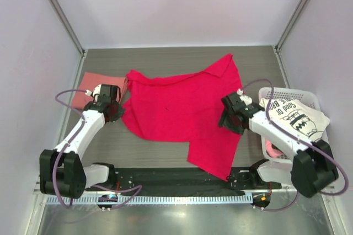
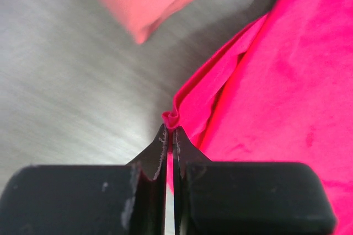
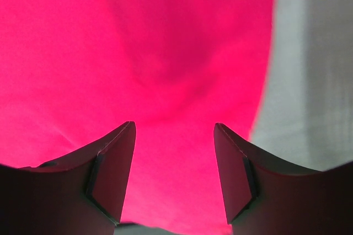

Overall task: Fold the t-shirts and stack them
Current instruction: Flatten the tshirt out

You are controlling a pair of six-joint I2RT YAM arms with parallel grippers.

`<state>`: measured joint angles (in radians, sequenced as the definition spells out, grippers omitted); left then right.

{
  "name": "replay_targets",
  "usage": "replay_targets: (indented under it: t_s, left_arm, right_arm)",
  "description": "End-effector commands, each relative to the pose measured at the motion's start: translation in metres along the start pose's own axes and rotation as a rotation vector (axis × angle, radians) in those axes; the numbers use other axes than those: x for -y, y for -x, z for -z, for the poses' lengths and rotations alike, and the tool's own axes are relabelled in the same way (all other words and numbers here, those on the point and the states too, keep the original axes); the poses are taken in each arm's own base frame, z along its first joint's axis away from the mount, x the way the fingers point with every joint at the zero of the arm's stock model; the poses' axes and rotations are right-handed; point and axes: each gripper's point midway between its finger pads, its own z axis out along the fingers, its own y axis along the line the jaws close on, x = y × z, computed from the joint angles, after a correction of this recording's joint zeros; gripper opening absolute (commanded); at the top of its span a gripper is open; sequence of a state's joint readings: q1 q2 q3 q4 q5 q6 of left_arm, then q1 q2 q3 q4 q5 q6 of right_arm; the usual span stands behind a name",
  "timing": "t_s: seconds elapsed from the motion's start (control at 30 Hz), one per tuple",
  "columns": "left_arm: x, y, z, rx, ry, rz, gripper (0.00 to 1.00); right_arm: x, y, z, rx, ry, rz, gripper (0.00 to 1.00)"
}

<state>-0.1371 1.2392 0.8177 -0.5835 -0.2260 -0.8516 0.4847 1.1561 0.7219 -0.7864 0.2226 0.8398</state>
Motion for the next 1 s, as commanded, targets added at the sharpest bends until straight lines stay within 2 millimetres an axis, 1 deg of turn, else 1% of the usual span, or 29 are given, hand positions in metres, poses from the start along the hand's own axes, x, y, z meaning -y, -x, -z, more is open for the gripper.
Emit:
replay_targets:
  t_s: [0.0,0.03,0.1,0.13,0.17,0.2,0.23,0.27,0.33,0.37,0.4,0.43,0.47,0.53,0.57,0.6,0.63,0.67,0.7,0.73,0.77,0.8,0.83,0.87,0.9,0.93,0.97]
  left_arm:
    - [-0.027,-0.006,0.01,0.02,0.082,0.035,0.0]
    - [-0.033,-0.006,0.012,0.043,0.092,0.056,0.0]
    - [-0.037,-0.006,0.013,0.065,0.087,0.079,0.0]
    - [-0.036,-0.004,0.017,0.085,0.065,0.095,0.0]
    - [-0.036,-0.008,0.014,0.085,0.051,0.119,0.0]
    - [-0.035,-0.009,0.014,0.088,0.036,0.135,0.0]
    - [-0.032,-0.01,0.014,0.091,0.012,0.149,0.0]
    - [-0.029,-0.011,0.012,0.1,-0.017,0.171,0.0]
    - [-0.025,-0.012,0.013,0.099,-0.043,0.194,0.0]
    - [-0.023,-0.011,0.012,0.103,-0.052,0.199,0.0]
    - [-0.022,-0.011,0.012,0.102,-0.052,0.207,0.0]
    - [-0.023,-0.011,0.011,0.102,-0.049,0.208,0.0]
    - [-0.023,-0.011,0.009,0.099,-0.042,0.21,0.0]
    - [-0.024,-0.013,0.005,0.092,-0.029,0.221,0.0]
    - [-0.022,-0.012,0.003,0.097,-0.033,0.231,0.0]
    - [-0.022,-0.014,-0.001,0.094,-0.03,0.24,0.0]
    - [-0.023,-0.017,-0.005,0.089,-0.027,0.262,0.0]
    - [-0.017,-0.015,-0.009,0.098,-0.052,0.281,0.0]
    - [-0.014,-0.015,-0.012,0.095,-0.063,0.297,0.0]
    - [-0.013,-0.017,-0.017,0.084,-0.06,0.305,0.0]
    - [-0.005,-0.012,-0.018,0.085,-0.076,0.325,0.0]
    - [-0.001,-0.009,-0.02,0.086,-0.078,0.333,0.0]
    - [-0.001,-0.011,-0.027,0.072,-0.055,0.334,0.0]
    - [0.006,-0.002,-0.028,0.089,-0.064,0.35,0.0]
    - [0.009,0.002,-0.031,0.096,-0.062,0.351,0.0]
    - [0.012,0.005,-0.034,0.104,-0.054,0.352,0.0]
    - [0.013,0.008,-0.042,0.108,-0.034,0.354,0.0]
  right_arm:
    - [-0.038,0.06,0.001,0.173,0.026,0.012,0.64]
    - [-0.046,0.068,-0.006,0.167,0.01,0.039,0.64]
    - [-0.055,0.075,-0.015,0.159,0.003,0.071,0.64]
    - [-0.064,0.083,-0.016,0.164,0.011,0.093,0.64]
    - [-0.066,0.083,-0.03,0.135,-0.017,0.113,0.64]
    - [-0.07,0.086,-0.033,0.133,-0.02,0.123,0.64]
    - [-0.079,0.095,-0.035,0.142,-0.006,0.123,0.64]
    - [-0.079,0.095,-0.045,0.126,-0.019,0.143,0.65]
    - [-0.084,0.105,-0.053,0.119,-0.005,0.118,0.65]
    - [-0.083,0.104,-0.063,0.094,-0.014,0.122,0.66]
    - [-0.082,0.105,-0.069,0.081,-0.014,0.116,0.66]
    - [-0.082,0.113,-0.073,0.081,-0.013,0.101,0.66]
    - [-0.078,0.109,-0.084,0.049,-0.026,0.1,0.66]
    - [-0.074,0.118,-0.094,0.047,-0.029,0.082,0.66]
    - [-0.072,0.118,-0.1,0.041,-0.036,0.08,0.66]
    - [-0.067,0.116,-0.11,0.023,-0.054,0.076,0.66]
    - [-0.067,0.12,-0.116,0.022,-0.052,0.063,0.66]
    - [-0.062,0.124,-0.122,0.016,-0.058,0.044,0.66]
    - [-0.058,0.121,-0.135,-0.015,-0.064,0.03,0.66]
    - [-0.059,0.126,-0.14,-0.017,-0.055,0.004,0.66]
    - [-0.058,0.137,-0.145,-0.012,-0.046,-0.027,0.65]
    - [-0.058,0.138,-0.157,-0.027,-0.055,-0.035,0.65]
    - [-0.059,0.144,-0.161,-0.02,-0.06,-0.04,0.64]
    - [-0.069,0.167,-0.162,0.017,-0.042,-0.05,0.64]
    - [-0.074,0.176,-0.166,0.027,-0.042,-0.049,0.65]
    - [-0.082,0.193,-0.173,0.03,-0.053,-0.051,0.65]
    - [-0.086,0.202,-0.175,0.03,-0.053,-0.044,0.66]
